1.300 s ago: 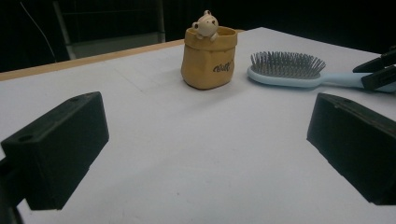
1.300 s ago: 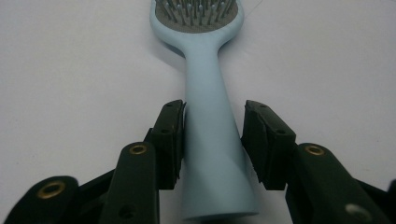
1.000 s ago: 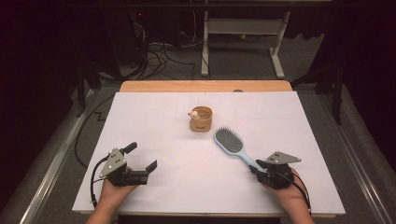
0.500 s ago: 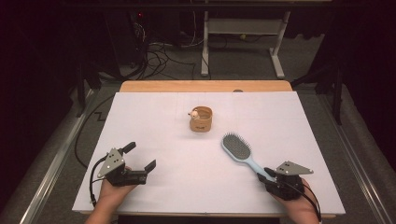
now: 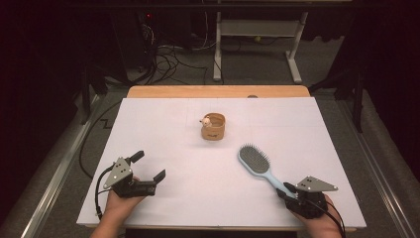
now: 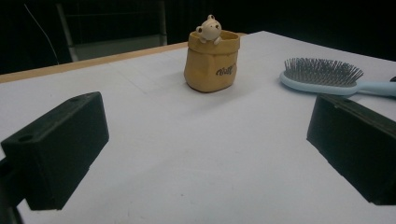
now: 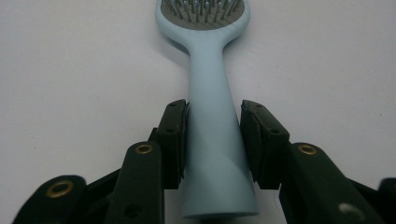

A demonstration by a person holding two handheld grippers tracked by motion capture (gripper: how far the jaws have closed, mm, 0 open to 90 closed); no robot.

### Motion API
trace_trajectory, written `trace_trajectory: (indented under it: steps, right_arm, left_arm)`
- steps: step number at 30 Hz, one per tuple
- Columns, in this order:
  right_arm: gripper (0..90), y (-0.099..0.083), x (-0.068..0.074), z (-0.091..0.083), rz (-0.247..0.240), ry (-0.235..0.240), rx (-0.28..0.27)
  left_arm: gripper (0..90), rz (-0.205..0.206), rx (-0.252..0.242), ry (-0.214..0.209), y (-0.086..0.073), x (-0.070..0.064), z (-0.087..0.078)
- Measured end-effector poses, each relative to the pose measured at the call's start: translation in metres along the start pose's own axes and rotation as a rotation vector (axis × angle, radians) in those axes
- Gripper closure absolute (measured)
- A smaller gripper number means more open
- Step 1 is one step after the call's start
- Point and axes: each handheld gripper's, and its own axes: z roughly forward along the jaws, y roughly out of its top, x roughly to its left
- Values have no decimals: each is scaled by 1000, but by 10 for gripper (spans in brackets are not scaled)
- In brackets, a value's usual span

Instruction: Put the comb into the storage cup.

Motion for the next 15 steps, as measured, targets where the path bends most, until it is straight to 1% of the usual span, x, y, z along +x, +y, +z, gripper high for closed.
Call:
trace_trajectory:
  steps: [2, 6, 8, 9, 10, 15]
  right_arm:
    - [596, 0, 0, -1, 11, 10, -13]
    - [529, 2, -1, -5, 24, 29, -68]
    - [487, 2, -2, -6, 42, 35, -89]
    - [455, 2, -3, -6, 52, 37, -113]
    - [455, 2, -3, -6, 52, 37, -113]
    - [362, 3, -8, -8, 86, 48, -176]
  left_arm:
    - [0, -4, 3, 2, 0, 1, 0]
    - [0, -5, 7, 0, 0, 1, 1]
    - [0, -7, 12, -2, -1, 1, 2]
    - [0, -5, 11, -3, 0, 0, 1]
    - [0, -2, 10, -4, 0, 0, 1]
    - [0, -5, 10, -3, 0, 0, 1]
